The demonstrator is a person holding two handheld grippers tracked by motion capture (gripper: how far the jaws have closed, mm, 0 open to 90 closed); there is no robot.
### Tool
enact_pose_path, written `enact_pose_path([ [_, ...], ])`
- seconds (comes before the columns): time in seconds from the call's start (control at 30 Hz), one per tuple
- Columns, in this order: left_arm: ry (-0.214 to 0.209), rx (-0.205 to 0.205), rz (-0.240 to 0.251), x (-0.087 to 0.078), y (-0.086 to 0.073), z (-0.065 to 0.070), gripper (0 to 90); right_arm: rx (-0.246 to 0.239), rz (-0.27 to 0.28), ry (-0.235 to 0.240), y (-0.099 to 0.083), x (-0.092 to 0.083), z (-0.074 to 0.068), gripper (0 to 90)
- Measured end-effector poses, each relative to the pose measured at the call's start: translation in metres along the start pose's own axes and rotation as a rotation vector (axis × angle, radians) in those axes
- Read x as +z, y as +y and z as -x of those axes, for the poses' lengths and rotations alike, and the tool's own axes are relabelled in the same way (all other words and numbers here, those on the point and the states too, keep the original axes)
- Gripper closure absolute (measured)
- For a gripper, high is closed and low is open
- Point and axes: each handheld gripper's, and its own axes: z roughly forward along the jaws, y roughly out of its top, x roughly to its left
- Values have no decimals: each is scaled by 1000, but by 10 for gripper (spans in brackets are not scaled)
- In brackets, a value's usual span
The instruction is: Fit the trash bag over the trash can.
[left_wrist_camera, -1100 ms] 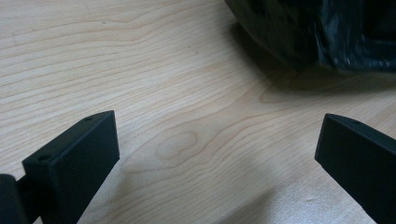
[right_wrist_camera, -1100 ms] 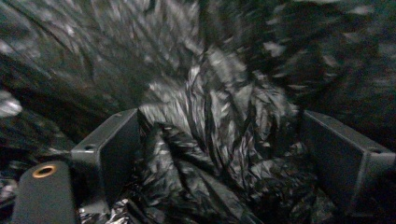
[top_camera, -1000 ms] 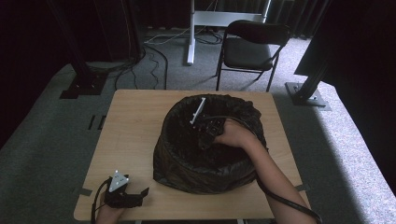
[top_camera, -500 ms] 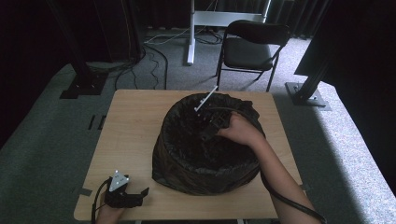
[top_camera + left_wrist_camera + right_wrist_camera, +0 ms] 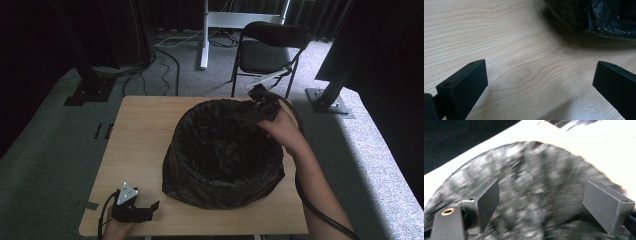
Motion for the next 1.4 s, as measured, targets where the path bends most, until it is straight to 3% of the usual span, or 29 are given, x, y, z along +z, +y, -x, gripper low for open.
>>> enact_pose_path([
  [0.03,2,-3,-1,0,0,0,0,0,70,-98,-2,-9,6,141],
  [0.07,2,-3,-1,0,0,0,0,0,70,-98,-2,-9,6,141],
  [0.1,0,-4,-1,0,0,0,0,17,112,-153,-6,-15,13,140],
  [0.17,2,-2,-3,0,0,0,0,25,137,-178,-9,-17,17,140],
  [0.2,2,-2,-5,0,0,0,0,36,179,-249,-15,-20,22,139],
  [0.23,3,-1,-5,0,0,0,0,41,193,-292,-19,-21,24,139],
  [0.27,3,-1,-5,0,0,0,0,41,193,-292,-19,-21,24,139],
  [0.3,2,-3,-4,0,0,0,0,56,224,-359,-27,-23,29,137],
  [0.33,3,-3,-3,0,0,0,0,56,224,-359,-27,-23,29,137],
  [0.37,1,-5,-2,0,0,0,0,68,251,-389,-31,-24,31,137],
  [0.43,-2,-10,-2,0,0,-1,0,117,339,-457,-48,-30,38,137],
  [0.47,-2,-10,-2,0,0,-1,0,117,339,-457,-48,-30,38,137],
  [0.6,-3,-10,-3,0,0,-1,0,177,419,-571,-78,-38,49,137],
  [0.63,-3,-10,-2,0,0,-1,0,177,419,-571,-78,-38,49,137],
  [0.7,-4,-12,-1,0,0,-2,0,216,440,-616,-97,-40,55,136],
  [0.73,-4,-13,0,0,0,-2,0,216,440,-616,-97,-40,55,136],
  [0.93,-3,-11,0,0,0,-1,0,272,497,-711,-137,-43,59,134],
  [1.1,-3,-13,3,0,0,-1,0,299,486,-777,-170,-42,58,133],
  [1.4,-4,-15,2,-1,0,-2,0,339,445,-791,-212,-30,51,133],
])
